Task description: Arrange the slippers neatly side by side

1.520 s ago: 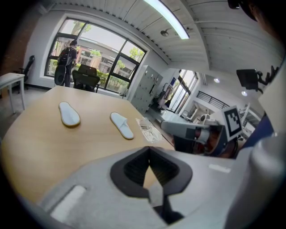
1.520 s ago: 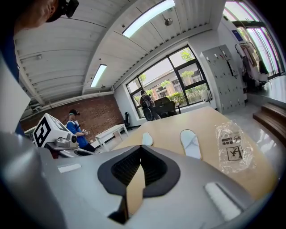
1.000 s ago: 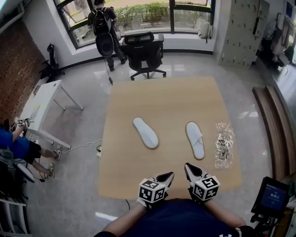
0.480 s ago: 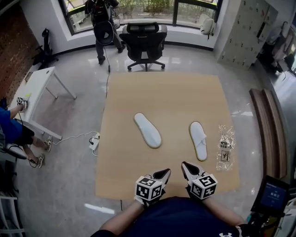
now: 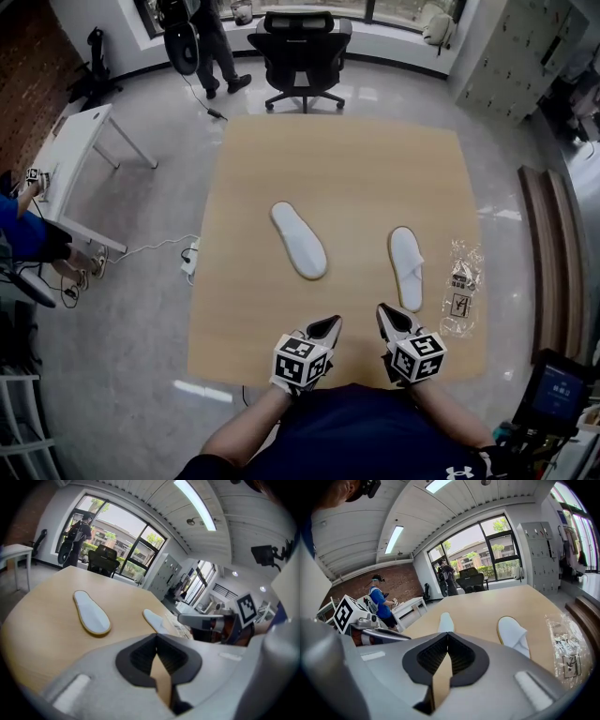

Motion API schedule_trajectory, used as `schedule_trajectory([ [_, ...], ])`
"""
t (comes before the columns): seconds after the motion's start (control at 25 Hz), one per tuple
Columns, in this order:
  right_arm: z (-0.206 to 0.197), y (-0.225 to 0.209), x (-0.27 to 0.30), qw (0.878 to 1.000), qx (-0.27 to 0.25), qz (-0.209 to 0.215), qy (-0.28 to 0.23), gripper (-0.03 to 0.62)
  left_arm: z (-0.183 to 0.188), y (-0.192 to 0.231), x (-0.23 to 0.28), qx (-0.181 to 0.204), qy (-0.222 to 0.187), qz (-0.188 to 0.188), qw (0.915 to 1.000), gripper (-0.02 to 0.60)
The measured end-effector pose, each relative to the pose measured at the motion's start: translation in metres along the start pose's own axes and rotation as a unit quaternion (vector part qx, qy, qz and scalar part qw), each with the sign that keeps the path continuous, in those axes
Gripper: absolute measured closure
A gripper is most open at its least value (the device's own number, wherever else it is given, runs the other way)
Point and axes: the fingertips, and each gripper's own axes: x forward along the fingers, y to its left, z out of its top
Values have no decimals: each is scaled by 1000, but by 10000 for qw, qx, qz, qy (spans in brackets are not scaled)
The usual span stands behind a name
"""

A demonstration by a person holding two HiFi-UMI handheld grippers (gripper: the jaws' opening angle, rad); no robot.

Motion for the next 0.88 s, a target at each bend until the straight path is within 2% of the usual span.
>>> schedule_trajectory([
  [0.08,-2,-13,0,10000,-4,-46,-22,583,2,7,6,161,14,127,9998,578],
  [0.24,6,-66,9,9996,-23,-250,-160,580,20,25,38,414,76,368,9984,578],
  [0.32,2,-81,8,9992,-50,-365,-176,546,23,34,42,579,132,511,9969,577],
  [0.4,-5,-93,8,9989,-54,-453,-141,525,24,43,45,793,227,661,9944,520],
  [0.56,-11,-112,9,9984,-48,-568,-43,495,34,65,52,1144,433,915,9883,491],
  [0.68,-13,-119,13,9983,-145,-561,51,466,39,89,57,1697,728,1068,9770,460],
  [0.8,-23,-128,21,9975,-274,-588,264,400,31,128,66,2437,1184,1188,9552,388],
  [0.88,-30,-134,28,9965,-343,-618,435,362,29,155,66,2630,1417,1294,9455,357],
])
